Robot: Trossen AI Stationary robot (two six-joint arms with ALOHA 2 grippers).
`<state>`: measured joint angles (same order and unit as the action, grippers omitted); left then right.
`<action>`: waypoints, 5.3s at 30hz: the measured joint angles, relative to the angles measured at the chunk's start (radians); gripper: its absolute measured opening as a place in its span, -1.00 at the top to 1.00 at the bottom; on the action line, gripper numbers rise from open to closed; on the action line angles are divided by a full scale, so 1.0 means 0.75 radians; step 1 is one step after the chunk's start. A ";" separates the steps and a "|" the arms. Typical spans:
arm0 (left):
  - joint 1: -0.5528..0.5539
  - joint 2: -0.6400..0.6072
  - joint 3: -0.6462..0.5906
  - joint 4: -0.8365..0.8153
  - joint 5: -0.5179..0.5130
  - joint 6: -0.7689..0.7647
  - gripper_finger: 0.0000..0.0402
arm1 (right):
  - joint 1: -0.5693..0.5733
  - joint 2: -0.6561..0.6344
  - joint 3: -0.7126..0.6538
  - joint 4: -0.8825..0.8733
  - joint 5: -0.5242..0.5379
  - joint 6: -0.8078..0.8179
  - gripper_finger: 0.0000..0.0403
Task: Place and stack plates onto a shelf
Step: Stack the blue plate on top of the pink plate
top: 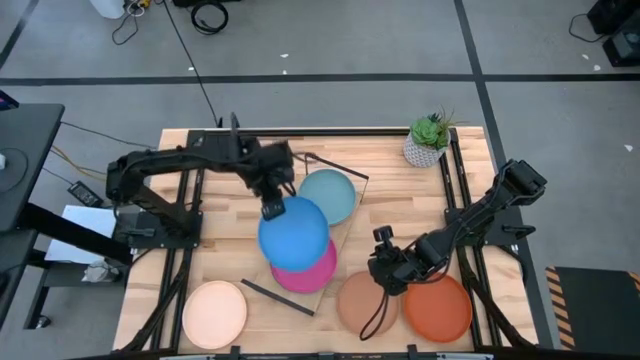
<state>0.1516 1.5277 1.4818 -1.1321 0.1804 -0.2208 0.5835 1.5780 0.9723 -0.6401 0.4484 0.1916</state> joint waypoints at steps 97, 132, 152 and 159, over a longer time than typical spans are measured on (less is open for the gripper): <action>-0.437 -0.220 -0.314 0.616 -0.259 0.202 0.29 | -0.135 -0.186 -0.400 0.984 -0.455 -0.458 0.43; -0.375 0.000 -0.263 0.126 0.003 -0.123 0.29 | -0.219 -0.058 -0.401 1.140 -0.259 -0.638 0.51; -0.440 0.195 -0.311 0.057 -0.036 -0.132 0.29 | -0.219 -0.058 -0.401 1.168 -0.266 -0.642 0.51; -0.440 0.212 -0.299 0.027 -0.045 -0.100 0.29 | -0.219 -0.058 -0.401 1.169 -0.276 -0.635 0.51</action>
<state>-0.1783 1.6869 1.2572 -1.1121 0.1466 -0.2956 0.4191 1.5345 0.6716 0.2366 0.2418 -0.2846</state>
